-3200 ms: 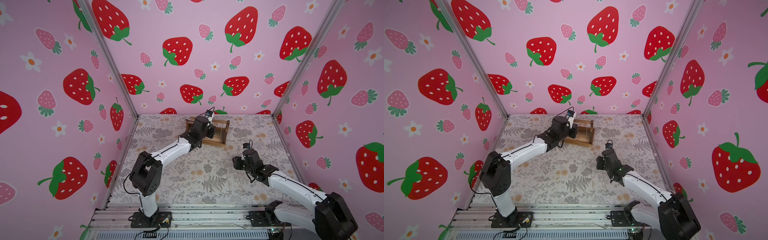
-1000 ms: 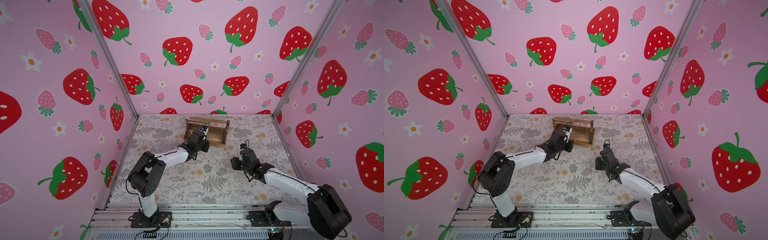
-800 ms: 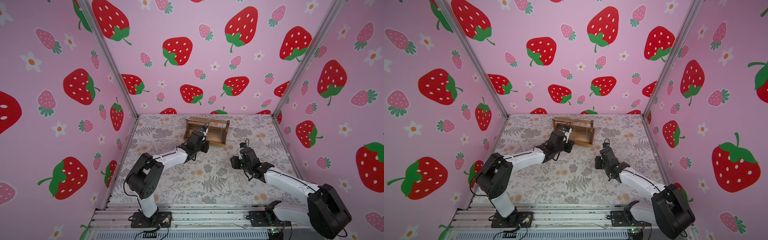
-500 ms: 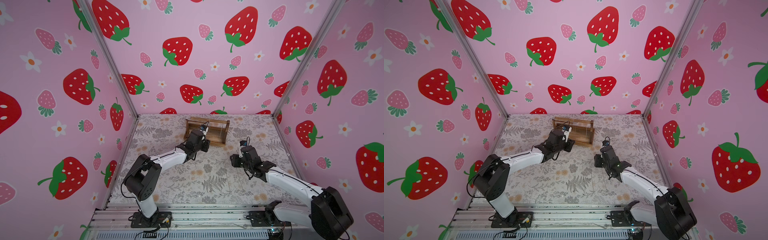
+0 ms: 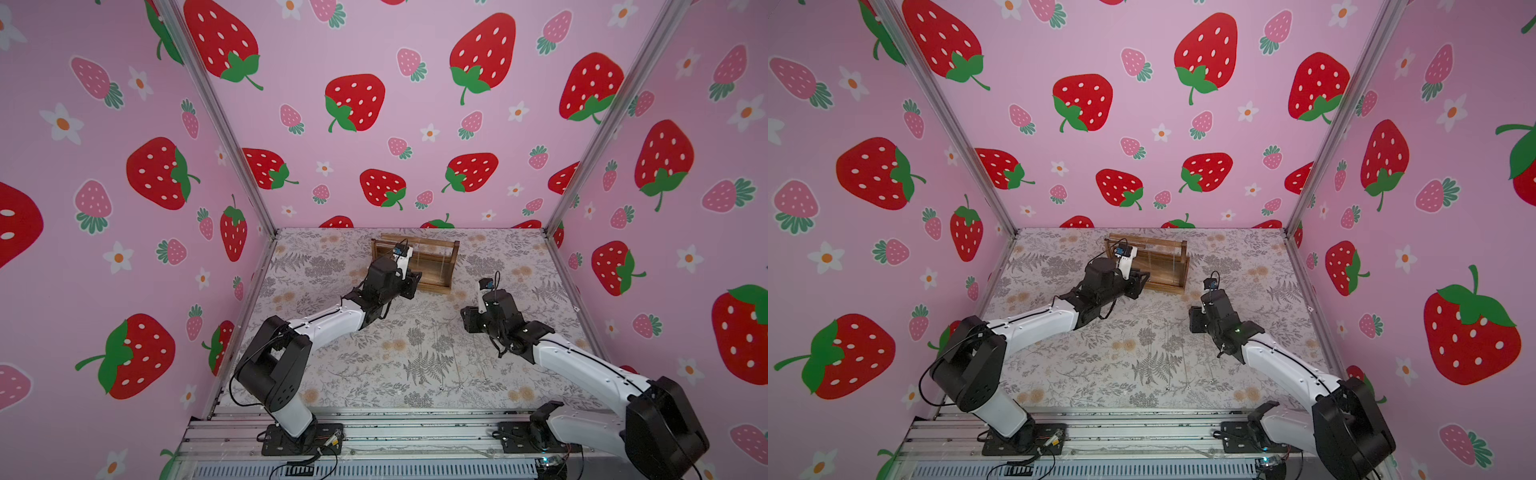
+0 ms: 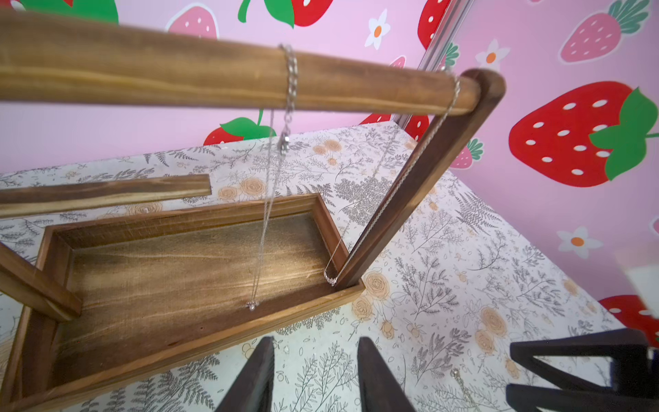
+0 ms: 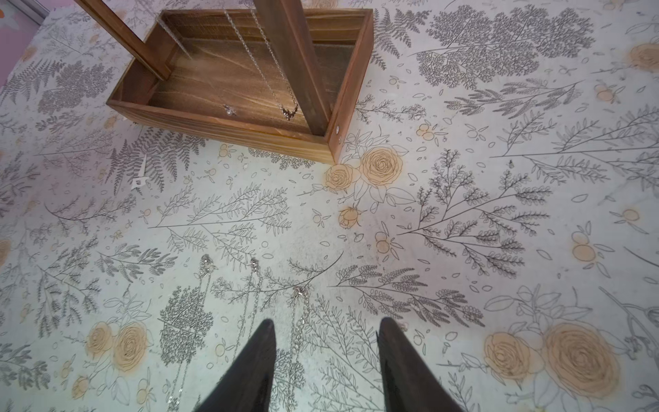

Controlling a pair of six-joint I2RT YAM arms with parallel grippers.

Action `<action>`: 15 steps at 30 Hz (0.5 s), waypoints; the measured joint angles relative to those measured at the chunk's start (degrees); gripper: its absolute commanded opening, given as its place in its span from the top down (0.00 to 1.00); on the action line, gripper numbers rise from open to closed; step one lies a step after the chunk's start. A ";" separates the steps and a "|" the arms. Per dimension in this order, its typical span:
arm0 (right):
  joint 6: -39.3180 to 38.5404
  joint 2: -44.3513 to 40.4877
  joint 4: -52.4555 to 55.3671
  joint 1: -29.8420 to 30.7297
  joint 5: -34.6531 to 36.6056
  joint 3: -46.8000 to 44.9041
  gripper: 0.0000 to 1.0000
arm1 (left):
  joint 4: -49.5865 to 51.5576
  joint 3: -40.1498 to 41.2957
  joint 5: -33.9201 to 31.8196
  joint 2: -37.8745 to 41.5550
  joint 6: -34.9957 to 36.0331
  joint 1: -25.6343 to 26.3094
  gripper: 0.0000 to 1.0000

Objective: Take the necklace off the jewelry display stand
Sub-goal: Take off the necklace from the stand.

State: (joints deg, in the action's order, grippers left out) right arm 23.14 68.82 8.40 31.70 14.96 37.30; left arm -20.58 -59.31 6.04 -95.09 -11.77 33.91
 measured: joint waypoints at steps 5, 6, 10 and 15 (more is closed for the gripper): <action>0.87 -0.74 -2.10 0.00 0.31 -2.27 0.51 | -0.13 -3.74 3.32 -1.88 1.29 -1.77 0.60; 1.03 -1.27 -2.27 0.00 0.31 -2.97 0.51 | 0.11 -4.76 3.72 -2.32 1.77 -2.19 0.61; 1.84 -3.37 -2.89 0.00 0.28 -5.46 0.51 | -0.02 -8.17 4.48 -4.13 3.30 -3.56 0.65; 3.37 -3.98 -3.28 0.00 -0.59 -5.79 0.51 | 0.90 -13.07 5.14 -7.96 3.61 -4.96 0.67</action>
State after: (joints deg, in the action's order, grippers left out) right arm 26.50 64.84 5.13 31.70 14.37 31.51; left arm -19.68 -72.38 11.18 -103.04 -8.16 28.95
